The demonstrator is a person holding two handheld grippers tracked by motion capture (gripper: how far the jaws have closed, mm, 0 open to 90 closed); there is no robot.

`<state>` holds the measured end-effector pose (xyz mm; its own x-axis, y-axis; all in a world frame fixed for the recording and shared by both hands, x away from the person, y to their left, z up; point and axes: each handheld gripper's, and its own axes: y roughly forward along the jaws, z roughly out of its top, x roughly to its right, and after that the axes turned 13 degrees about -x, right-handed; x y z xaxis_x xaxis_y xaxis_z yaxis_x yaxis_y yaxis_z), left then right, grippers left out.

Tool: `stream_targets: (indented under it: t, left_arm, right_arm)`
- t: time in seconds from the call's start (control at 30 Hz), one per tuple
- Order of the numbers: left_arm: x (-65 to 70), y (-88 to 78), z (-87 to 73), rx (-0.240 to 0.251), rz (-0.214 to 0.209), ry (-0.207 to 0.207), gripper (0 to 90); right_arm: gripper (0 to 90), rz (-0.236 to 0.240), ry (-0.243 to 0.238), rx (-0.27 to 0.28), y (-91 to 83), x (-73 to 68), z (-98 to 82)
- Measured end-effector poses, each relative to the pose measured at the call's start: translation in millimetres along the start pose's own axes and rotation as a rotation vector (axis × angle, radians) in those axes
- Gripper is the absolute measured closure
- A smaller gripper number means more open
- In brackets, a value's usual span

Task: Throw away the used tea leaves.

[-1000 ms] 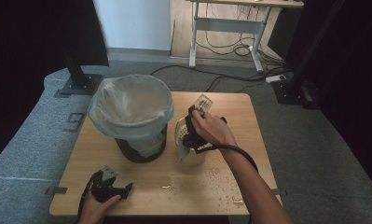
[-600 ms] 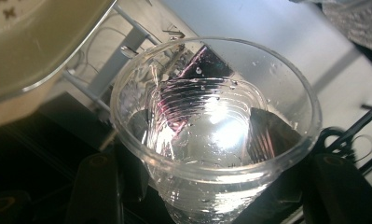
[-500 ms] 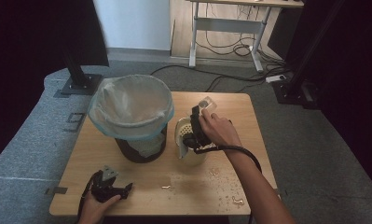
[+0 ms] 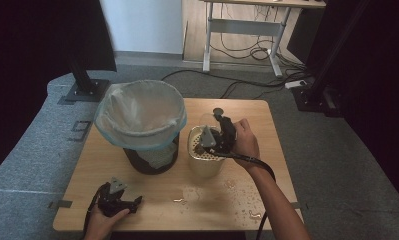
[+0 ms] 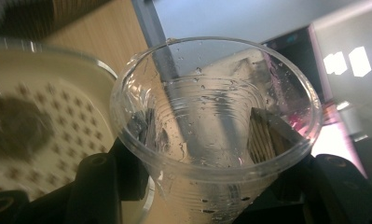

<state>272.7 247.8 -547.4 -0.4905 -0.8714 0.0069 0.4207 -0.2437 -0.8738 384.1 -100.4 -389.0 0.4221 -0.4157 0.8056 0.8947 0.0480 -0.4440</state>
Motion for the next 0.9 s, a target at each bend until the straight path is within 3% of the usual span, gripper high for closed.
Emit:
stream_targets:
  t: [0.03,0.07,0.2,0.47,0.57,0.63,0.73,0.9]
  left_arm:
    - [0.1,0.0,0.0,-0.001,0.000,0.000,5.3]
    - [0.0,-0.1,0.0,-0.001,0.000,0.000,5.3]
    - [0.0,0.0,0.0,0.000,0.000,0.000,5.3]
    - [0.0,0.1,0.0,0.000,0.000,0.000,5.3]
    - [0.0,0.1,0.0,0.000,0.001,0.000,5.3]
    - [0.0,0.1,0.0,0.000,0.001,0.000,5.3]
    - [0.1,0.0,0.0,0.000,0.001,0.000,5.3]
    - [0.0,0.1,0.0,0.000,0.001,0.000,5.3]
  right_arm:
    - [42.4,0.022,0.046,0.009,-0.1,1.1,-0.9]
    - [42.4,0.067,0.128,0.022,-0.4,5.9,-3.6]
    - [42.4,0.204,0.372,0.082,-0.5,15.7,-9.9]
    - [42.3,0.402,0.738,0.194,-2.2,26.4,-18.0]
    - [42.4,0.455,0.823,0.228,-2.4,29.3,-20.1]
    - [42.4,0.475,0.855,0.243,-2.9,30.9,-20.9]
    - [42.5,0.478,0.885,0.245,-4.1,32.5,-21.5]
    - [42.6,0.445,0.881,0.239,-8.7,34.0,-18.8]
